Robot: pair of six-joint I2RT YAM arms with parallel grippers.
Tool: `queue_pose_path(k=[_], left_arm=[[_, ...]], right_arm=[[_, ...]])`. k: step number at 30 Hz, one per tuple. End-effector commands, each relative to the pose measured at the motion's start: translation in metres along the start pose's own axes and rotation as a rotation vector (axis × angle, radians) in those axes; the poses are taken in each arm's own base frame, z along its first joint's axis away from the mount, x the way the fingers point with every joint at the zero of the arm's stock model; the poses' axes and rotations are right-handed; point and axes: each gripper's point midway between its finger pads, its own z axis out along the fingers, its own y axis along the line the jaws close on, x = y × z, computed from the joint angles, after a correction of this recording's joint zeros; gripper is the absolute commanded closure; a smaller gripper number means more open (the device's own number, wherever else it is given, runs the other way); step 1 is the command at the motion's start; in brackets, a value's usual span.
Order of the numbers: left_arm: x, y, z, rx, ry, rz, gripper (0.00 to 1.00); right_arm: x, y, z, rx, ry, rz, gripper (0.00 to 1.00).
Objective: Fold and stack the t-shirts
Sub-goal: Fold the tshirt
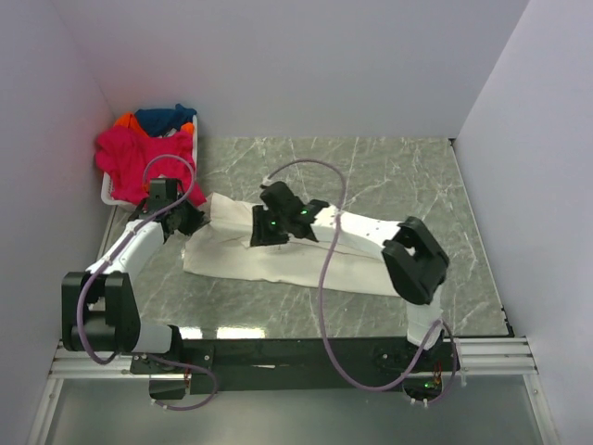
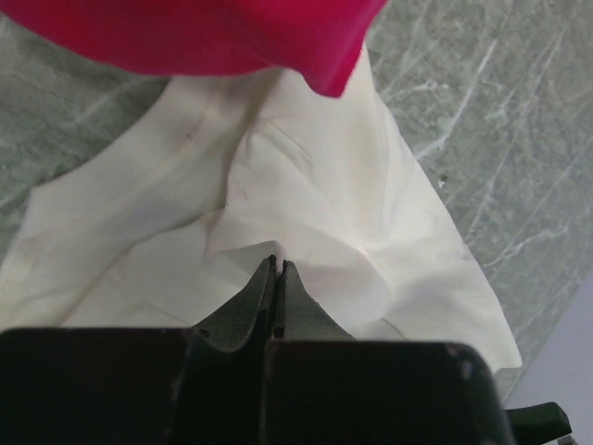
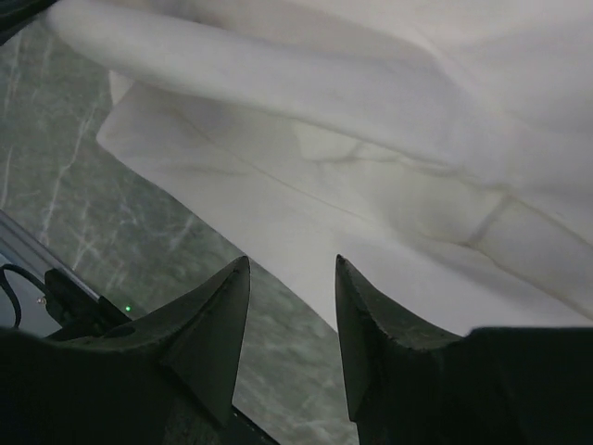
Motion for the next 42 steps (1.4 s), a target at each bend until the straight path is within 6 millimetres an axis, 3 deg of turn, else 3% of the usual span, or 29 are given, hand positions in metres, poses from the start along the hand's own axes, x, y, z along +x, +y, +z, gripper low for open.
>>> queue_pose_path(k=[1,5,10,17,22,30,35,42], left_arm=[[-0.025,-0.013,0.003,0.032,-0.063,0.048,1.0],[-0.02,-0.011,0.007,0.032,-0.038,0.048,1.0],[-0.015,-0.01,0.004,0.044,-0.021,0.048,1.0],[-0.015,-0.015,-0.002,0.067,-0.018,0.048,1.0],[-0.015,-0.016,-0.005,0.07,-0.02,0.047,1.0],[-0.011,-0.013,-0.007,0.071,-0.018,0.038,1.0],[-0.011,-0.012,-0.008,0.071,-0.02,0.038,1.0],[-0.012,-0.01,-0.012,0.06,-0.03,0.054,1.0]], right_arm=[[-0.007,0.037,0.021,-0.059,-0.011,-0.027,0.51],[-0.002,0.039,0.043,-0.024,0.002,-0.06,0.52],[-0.006,0.028,0.061,0.066,-0.016,-0.085,0.52],[-0.015,0.018,0.073,0.136,-0.062,-0.124,0.52],[-0.012,0.019,0.084,0.138,-0.042,-0.134,0.52],[0.0,0.003,0.088,0.206,-0.018,-0.14,0.55],[0.007,-0.005,0.088,0.228,-0.003,-0.146,0.66],[-0.003,0.005,0.076,0.197,-0.027,-0.155,0.89]])
